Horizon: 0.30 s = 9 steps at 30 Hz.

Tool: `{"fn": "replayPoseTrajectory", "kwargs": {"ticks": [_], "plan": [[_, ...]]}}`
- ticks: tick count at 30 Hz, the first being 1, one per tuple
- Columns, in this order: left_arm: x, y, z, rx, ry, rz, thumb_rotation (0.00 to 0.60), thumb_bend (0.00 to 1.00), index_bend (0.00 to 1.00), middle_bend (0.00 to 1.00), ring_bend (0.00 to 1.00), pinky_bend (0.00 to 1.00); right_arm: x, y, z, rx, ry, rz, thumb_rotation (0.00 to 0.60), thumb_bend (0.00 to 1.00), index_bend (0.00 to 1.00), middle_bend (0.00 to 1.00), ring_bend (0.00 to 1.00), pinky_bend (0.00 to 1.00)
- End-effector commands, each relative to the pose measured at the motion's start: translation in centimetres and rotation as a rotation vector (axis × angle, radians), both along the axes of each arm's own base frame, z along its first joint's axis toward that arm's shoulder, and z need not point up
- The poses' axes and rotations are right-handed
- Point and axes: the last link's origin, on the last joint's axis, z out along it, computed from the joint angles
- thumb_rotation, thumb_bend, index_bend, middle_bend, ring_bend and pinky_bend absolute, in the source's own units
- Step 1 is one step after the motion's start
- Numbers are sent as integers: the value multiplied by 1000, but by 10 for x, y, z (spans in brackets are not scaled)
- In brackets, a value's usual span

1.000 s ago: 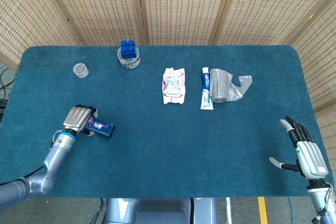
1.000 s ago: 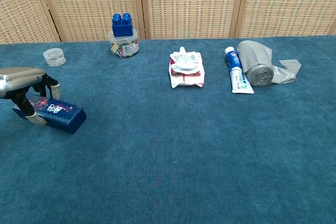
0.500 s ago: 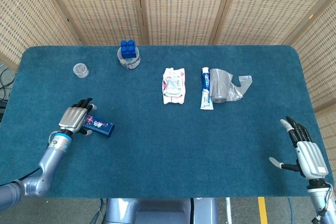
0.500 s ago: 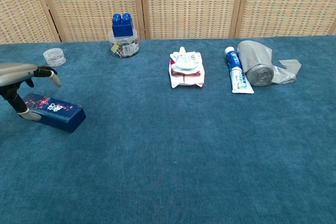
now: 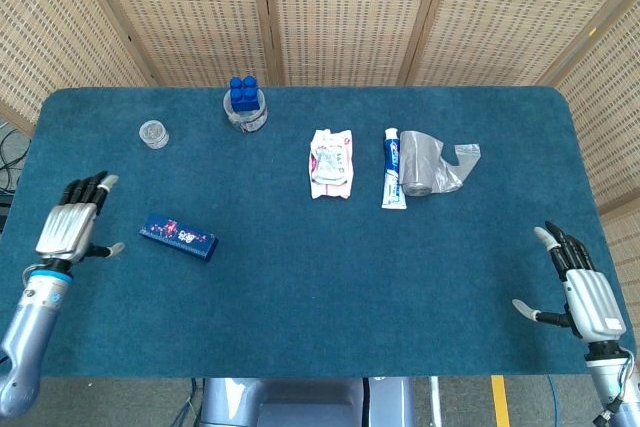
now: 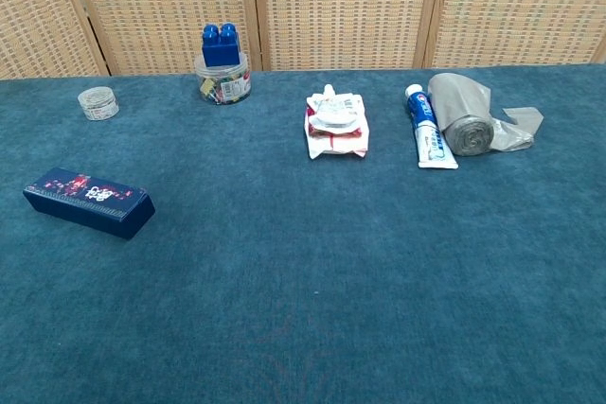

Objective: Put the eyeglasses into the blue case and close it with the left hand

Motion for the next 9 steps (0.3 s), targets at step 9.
{"fn": "replayPoseTrajectory", "kwargs": {"ticks": [9], "plan": [[-55, -96, 61, 258, -118, 109, 600, 0, 0, 0, 0, 0, 0, 1, 1, -20, 22, 7, 600, 0, 0, 0, 0, 0]]}}
